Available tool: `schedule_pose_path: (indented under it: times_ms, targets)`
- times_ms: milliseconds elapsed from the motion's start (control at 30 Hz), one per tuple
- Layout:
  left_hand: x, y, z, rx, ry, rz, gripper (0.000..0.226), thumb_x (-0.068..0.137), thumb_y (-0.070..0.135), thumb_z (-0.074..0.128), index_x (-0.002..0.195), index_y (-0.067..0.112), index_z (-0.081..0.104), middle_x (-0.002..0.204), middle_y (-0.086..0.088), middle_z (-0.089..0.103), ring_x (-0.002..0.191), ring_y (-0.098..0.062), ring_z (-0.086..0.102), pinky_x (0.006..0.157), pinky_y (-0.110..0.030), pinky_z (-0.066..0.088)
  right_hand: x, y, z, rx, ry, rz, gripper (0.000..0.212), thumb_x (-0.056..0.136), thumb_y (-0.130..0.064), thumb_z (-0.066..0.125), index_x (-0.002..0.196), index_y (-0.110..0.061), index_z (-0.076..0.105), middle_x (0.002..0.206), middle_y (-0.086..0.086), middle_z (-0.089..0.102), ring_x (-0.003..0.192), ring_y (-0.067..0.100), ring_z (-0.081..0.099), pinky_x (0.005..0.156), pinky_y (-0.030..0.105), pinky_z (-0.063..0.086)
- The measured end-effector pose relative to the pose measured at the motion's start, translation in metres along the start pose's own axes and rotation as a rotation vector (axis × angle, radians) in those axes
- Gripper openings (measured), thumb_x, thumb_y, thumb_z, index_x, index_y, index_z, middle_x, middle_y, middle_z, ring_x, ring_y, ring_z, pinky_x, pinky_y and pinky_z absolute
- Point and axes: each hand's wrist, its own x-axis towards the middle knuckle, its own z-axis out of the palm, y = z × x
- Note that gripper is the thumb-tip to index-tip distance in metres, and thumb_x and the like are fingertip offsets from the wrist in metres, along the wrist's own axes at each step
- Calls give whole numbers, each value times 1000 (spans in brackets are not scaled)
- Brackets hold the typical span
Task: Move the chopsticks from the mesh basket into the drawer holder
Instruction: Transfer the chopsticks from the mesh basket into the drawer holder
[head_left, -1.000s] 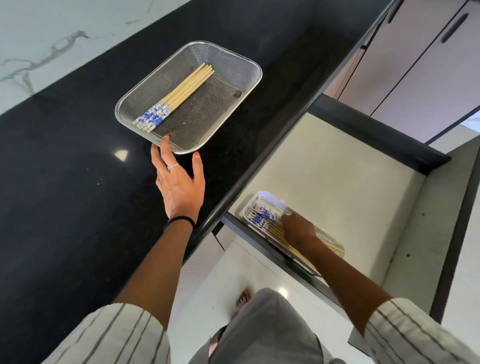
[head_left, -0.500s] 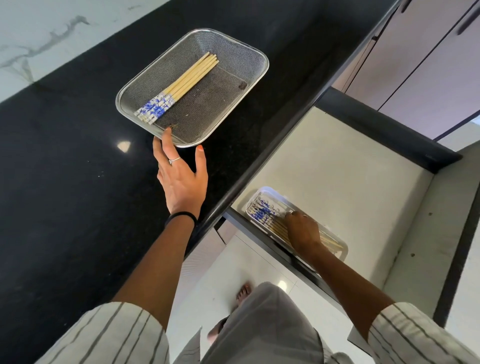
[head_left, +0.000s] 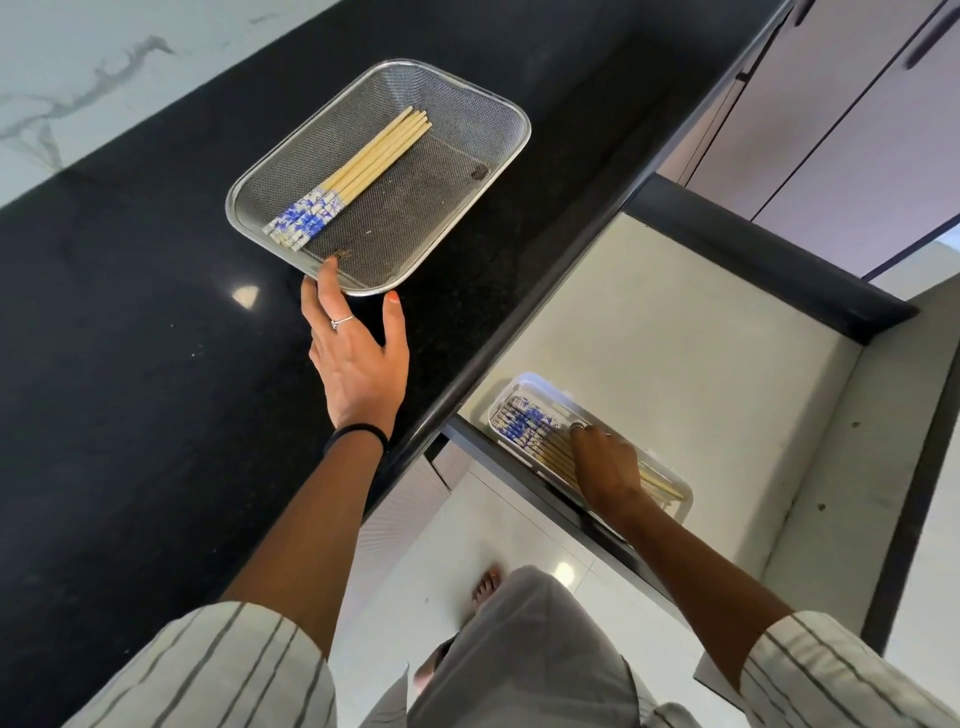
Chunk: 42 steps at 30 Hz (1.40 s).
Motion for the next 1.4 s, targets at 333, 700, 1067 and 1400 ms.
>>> schedule_pose_path:
  times_ms: [333,700,1067,1400]
  targets:
    - [0,1,0,-2,2,-10,63,98,45,46,150,20,20,153,-12,26,127,-33,46,109,-57,34,6,-4,-5,-74,7,-55,25,92,-16,56,117,-11,59,115,10,67,101,26,68,87,35,54]
    - [0,3,-1,14,0,-12,64,98,44,48,150,19,19,153,-14,27,128,-34,46,109,-57,34,6,3,0,-151,-43,-148,54,88,-21,62,135,-9,38,132,11,54,114,28,60,91,35,50]
    - [0,2,0,2,4,-10,63,98,46,46,149,21,19,152,-13,29,129,-34,45,108,-58,34,-7,17,9,-72,-14,-138,78,85,-17,67,146,-10,19,139,14,45,121,31,53,99,41,48]
    - [0,3,0,-8,13,-3,63,98,44,46,149,20,19,152,-11,31,131,-32,44,108,-56,33,-16,29,17,-64,-60,-139,57,85,-17,67,135,-11,41,139,11,43,123,28,50,101,36,47]
